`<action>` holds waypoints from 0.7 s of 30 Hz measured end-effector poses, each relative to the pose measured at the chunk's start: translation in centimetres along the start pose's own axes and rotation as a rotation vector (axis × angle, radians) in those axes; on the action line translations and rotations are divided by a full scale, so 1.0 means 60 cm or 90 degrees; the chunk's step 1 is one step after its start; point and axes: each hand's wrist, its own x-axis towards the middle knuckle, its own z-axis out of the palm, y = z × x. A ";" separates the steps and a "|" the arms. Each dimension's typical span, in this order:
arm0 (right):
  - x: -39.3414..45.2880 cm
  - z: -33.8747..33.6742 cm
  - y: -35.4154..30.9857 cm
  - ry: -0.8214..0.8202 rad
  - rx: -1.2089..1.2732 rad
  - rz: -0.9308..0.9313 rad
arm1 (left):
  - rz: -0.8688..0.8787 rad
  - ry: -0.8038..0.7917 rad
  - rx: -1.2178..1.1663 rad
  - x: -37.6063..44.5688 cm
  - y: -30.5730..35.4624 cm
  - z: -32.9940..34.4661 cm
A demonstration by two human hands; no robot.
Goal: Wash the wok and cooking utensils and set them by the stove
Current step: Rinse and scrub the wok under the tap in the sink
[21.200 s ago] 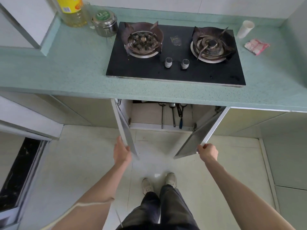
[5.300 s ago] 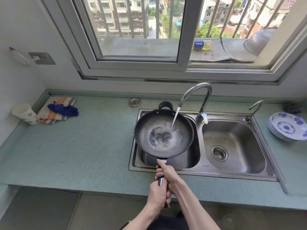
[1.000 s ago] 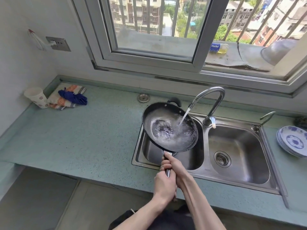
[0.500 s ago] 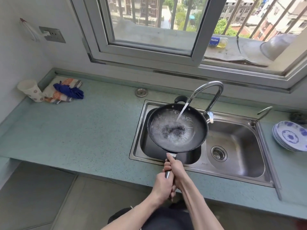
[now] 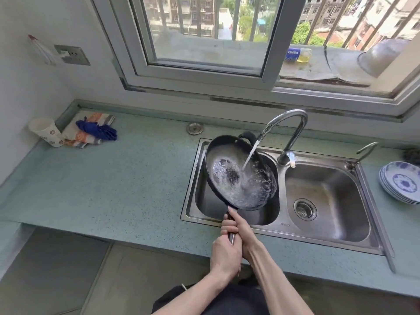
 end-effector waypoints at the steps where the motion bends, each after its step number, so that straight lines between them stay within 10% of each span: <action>1: 0.001 0.001 0.002 -0.003 0.009 0.010 | -0.003 0.004 0.010 0.000 -0.003 -0.001; 21: 0.003 0.029 0.021 -0.042 -0.095 0.026 | 0.053 0.103 0.280 -0.008 -0.015 -0.027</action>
